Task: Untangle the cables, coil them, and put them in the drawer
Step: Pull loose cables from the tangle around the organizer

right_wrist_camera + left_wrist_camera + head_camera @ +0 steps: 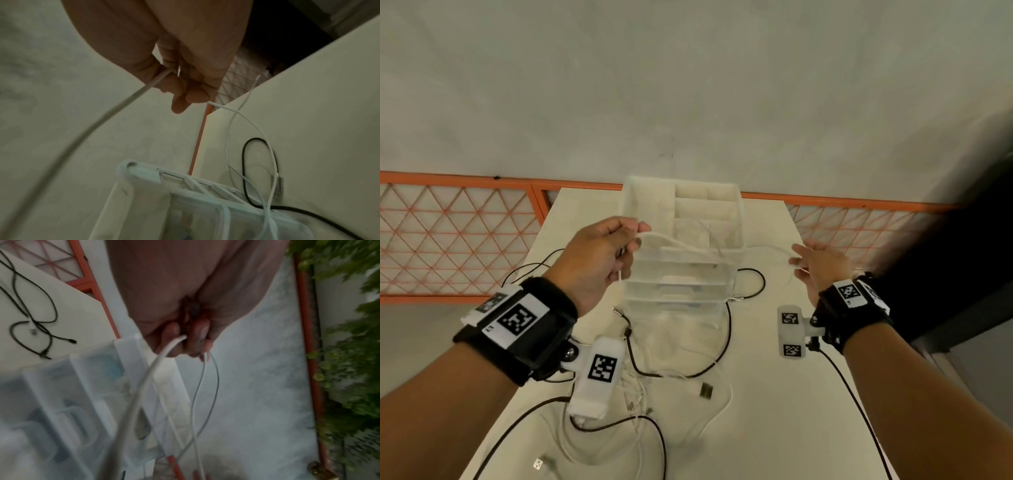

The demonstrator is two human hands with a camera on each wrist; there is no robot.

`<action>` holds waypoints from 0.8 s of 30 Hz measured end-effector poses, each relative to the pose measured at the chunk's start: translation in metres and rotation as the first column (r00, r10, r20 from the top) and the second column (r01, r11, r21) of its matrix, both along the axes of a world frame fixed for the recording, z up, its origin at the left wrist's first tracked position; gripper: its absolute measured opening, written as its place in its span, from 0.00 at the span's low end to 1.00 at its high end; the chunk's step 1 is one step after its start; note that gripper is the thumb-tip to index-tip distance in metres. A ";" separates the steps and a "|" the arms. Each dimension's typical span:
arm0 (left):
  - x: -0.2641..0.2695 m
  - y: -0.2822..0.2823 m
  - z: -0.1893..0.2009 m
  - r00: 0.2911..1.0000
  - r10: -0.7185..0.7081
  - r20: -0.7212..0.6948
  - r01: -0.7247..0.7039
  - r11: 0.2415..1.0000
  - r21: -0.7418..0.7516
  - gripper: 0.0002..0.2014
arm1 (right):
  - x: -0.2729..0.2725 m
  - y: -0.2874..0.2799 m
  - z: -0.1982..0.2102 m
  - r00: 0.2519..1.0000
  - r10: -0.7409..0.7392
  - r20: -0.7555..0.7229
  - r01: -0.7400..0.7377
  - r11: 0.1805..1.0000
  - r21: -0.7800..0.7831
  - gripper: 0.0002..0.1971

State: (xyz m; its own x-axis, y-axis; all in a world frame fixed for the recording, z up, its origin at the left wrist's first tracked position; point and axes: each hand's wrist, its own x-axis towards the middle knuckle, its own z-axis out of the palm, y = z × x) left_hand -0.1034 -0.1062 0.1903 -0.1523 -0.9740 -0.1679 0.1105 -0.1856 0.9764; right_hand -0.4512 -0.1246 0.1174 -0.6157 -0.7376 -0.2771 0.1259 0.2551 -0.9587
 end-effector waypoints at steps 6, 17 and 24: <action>0.005 0.009 -0.037 0.940 -0.136 0.313 0.048 0.961 0.273 0.12 | 0.008 -0.017 0.049 0.943 0.043 -0.331 -0.137 0.954 -0.266 0.25; 0.020 0.010 -0.044 0.938 -0.100 0.331 -0.012 0.948 0.319 0.13 | -0.005 -0.009 0.030 0.921 0.039 -0.388 -0.082 0.992 -0.094 0.24; 0.002 0.011 -0.030 0.991 -0.076 0.113 0.039 0.955 0.294 0.12 | -0.001 -0.013 0.012 0.842 0.377 -0.387 -0.271 0.914 0.302 0.34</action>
State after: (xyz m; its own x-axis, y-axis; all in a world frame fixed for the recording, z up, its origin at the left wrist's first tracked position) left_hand -0.1016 -0.0947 0.1604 -0.1672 -0.8706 -0.4627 -0.0253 -0.4654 0.8847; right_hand -0.4520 -0.1377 0.1297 -0.4480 -0.8650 -0.2257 -0.4111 0.4236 -0.8072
